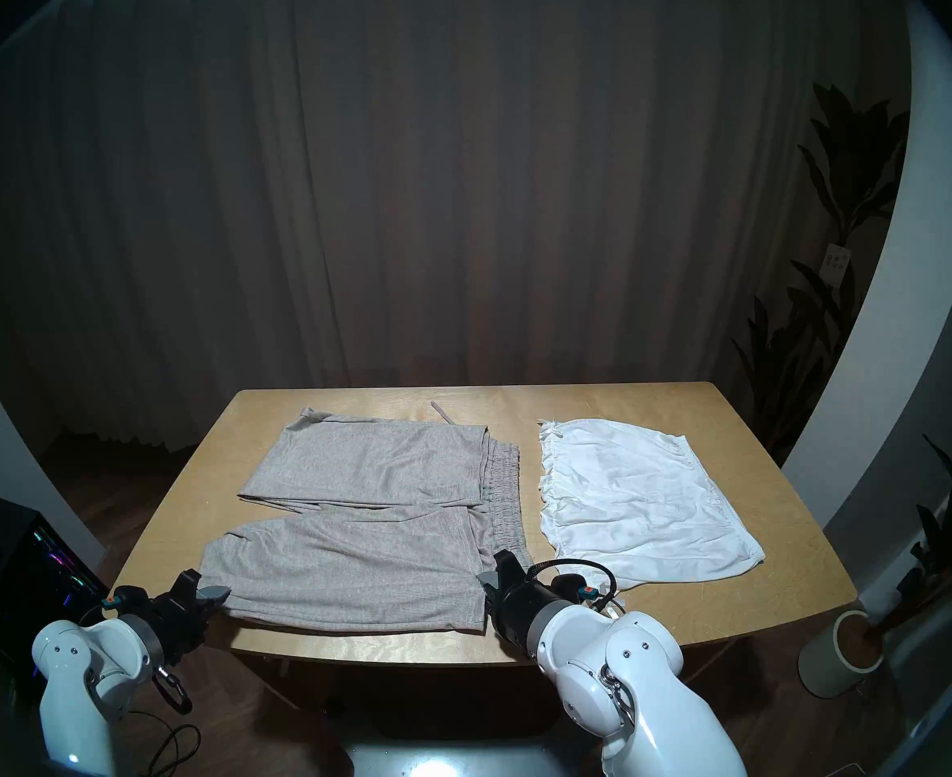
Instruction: Fold pants twice and stack them
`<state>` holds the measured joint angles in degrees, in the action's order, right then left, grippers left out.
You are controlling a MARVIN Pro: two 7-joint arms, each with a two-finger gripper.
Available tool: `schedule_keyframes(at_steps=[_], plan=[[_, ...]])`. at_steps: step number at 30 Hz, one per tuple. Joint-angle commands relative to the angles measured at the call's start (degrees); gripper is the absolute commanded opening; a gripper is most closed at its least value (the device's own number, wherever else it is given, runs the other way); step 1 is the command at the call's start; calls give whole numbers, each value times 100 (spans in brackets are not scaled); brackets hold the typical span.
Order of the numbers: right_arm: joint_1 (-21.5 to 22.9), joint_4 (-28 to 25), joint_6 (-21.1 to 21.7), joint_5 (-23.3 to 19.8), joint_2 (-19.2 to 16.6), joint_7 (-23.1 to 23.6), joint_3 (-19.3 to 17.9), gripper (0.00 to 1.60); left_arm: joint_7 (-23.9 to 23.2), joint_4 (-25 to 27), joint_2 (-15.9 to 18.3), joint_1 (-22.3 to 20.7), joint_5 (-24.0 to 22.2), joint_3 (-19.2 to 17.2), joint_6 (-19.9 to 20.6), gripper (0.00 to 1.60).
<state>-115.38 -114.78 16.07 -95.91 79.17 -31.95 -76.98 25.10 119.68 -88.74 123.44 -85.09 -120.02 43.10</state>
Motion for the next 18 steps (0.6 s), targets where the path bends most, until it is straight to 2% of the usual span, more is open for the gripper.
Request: schedule_keyframes(at_steps=[1, 10, 18], plan=[[118, -31, -81, -71, 78, -116, -100, 0, 509, 383, 56, -378, -98, 62, 8, 0], [571, -262, -245, -335, 343, -562, -220, 0, 1344, 421, 377, -932, -75, 440, 158, 0], [1056, -268, -208, -515, 399, -970, -245, 0, 1960, 402, 541, -1456, -206, 593, 160, 0]])
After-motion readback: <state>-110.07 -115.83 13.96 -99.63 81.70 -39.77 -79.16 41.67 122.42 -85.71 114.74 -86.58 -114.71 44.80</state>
